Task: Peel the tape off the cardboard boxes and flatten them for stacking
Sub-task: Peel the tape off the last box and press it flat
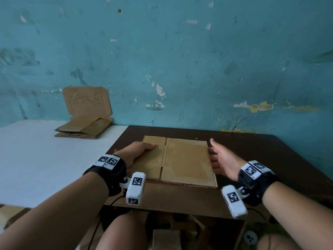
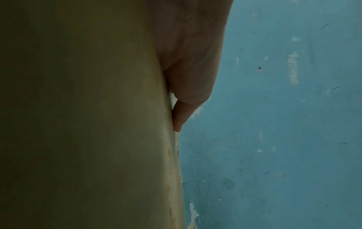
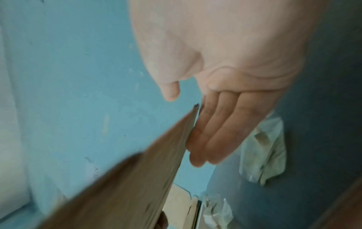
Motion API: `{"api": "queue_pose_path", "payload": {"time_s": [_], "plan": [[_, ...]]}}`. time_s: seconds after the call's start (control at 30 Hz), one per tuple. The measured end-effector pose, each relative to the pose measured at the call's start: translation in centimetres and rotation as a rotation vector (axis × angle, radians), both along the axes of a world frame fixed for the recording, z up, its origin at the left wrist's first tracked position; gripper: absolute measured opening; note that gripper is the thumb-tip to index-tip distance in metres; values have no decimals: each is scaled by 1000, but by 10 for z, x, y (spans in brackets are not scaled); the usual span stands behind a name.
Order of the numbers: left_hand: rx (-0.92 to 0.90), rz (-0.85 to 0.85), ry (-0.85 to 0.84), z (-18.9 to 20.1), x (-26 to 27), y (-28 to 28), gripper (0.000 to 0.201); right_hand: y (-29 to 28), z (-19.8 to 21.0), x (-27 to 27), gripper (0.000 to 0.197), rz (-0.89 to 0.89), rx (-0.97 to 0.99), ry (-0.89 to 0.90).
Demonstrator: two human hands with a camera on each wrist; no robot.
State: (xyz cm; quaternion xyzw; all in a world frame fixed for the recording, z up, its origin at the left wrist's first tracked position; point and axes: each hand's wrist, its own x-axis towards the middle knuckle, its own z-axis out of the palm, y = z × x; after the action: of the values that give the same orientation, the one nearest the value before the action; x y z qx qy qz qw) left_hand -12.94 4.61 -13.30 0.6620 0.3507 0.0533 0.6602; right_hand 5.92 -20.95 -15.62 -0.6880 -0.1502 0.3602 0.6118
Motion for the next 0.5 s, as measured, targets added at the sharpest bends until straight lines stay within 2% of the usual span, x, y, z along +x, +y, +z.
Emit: {"api": "queue_pose_path", "payload": {"time_s": [0.17, 0.3, 0.5], "plan": [[20, -39, -16, -2, -2, -5, 33, -16, 4, 3, 72, 22, 9, 29], [-14, -129, -29, -1, -1, -22, 29, -10, 6, -6, 52, -9, -32, -29], [-97, -217, -41, -3, -17, -12, 49, -16, 15, -13, 44, 14, -48, -33]]}}
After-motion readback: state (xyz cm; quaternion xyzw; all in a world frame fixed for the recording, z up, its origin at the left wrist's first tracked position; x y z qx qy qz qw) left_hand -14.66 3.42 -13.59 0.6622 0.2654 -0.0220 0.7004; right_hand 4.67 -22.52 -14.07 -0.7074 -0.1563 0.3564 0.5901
